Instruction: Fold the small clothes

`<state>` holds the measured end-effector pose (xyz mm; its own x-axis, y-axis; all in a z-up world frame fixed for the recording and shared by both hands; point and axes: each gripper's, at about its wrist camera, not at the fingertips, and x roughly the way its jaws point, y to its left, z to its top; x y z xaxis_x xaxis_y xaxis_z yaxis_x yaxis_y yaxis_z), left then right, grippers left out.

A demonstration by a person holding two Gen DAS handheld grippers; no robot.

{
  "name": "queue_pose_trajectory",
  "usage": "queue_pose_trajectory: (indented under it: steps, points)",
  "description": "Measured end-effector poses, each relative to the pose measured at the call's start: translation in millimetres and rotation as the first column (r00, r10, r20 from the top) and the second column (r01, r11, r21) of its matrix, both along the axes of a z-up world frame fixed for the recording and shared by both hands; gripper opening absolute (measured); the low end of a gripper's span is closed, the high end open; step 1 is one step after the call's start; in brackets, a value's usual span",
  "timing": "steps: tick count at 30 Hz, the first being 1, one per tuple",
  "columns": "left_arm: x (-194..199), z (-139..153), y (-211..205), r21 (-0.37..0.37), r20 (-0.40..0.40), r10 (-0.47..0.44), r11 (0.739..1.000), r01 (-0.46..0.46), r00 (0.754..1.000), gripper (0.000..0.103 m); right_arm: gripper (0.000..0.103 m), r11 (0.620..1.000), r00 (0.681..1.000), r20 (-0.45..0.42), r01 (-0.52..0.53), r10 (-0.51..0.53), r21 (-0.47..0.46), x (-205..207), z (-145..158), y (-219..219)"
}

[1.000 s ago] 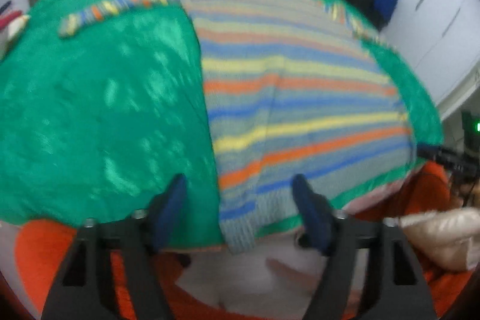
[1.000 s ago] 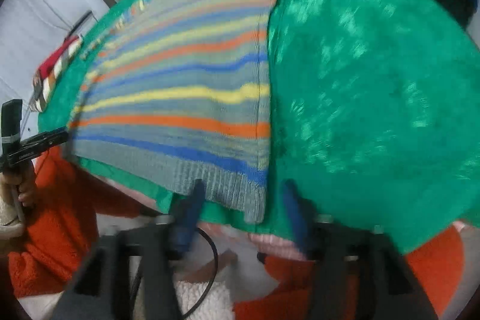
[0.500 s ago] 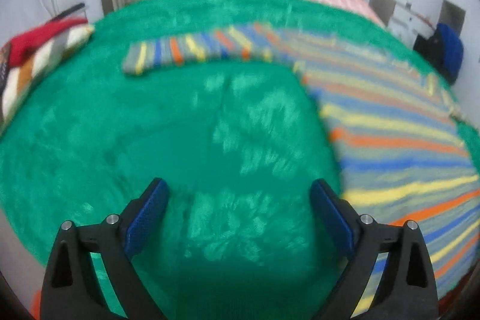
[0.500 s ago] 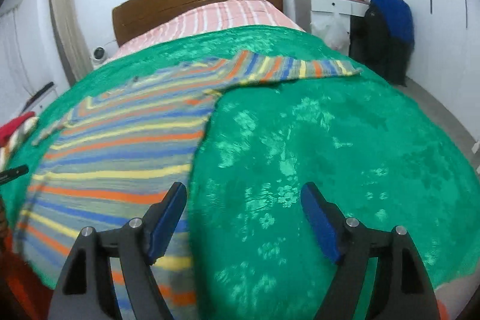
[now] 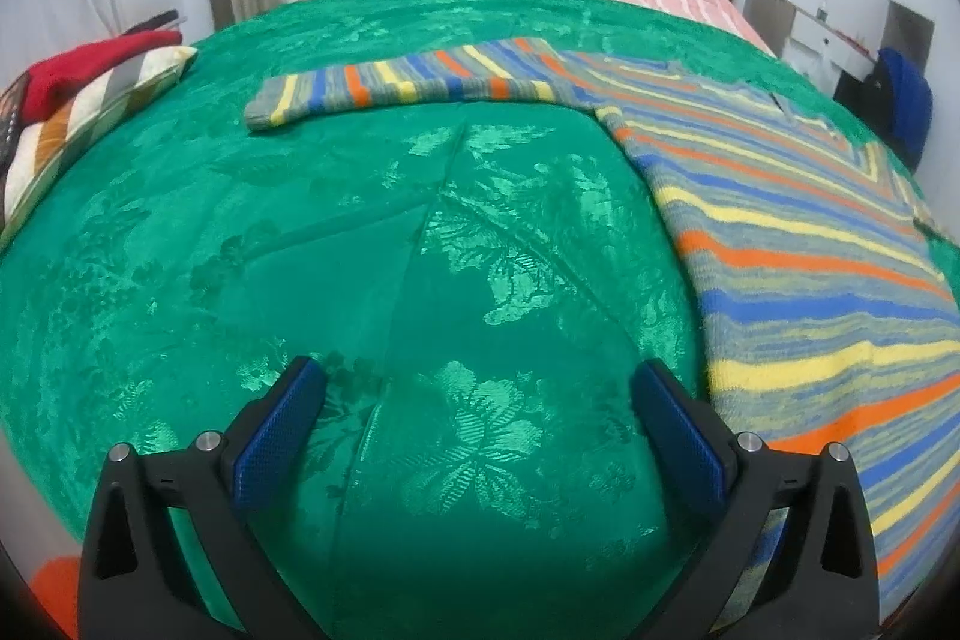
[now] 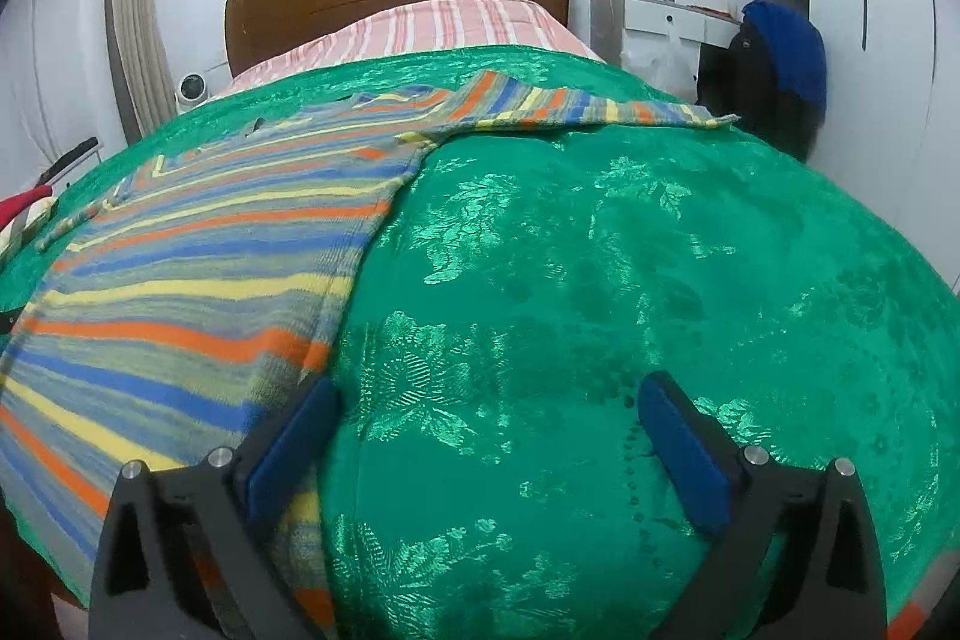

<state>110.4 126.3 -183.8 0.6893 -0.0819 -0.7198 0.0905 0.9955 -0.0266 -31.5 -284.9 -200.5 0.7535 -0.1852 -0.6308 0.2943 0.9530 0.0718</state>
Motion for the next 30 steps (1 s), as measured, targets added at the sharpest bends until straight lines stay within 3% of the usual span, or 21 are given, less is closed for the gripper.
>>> queue_pose_trajectory:
  steps: [30]
  points:
    - [-0.8,-1.3,-2.7,0.019,-0.001,0.002,1.0,-0.002,1.0,0.103,0.102,1.0,1.0,0.006,0.0,0.001,-0.01,0.0,-1.6,0.8]
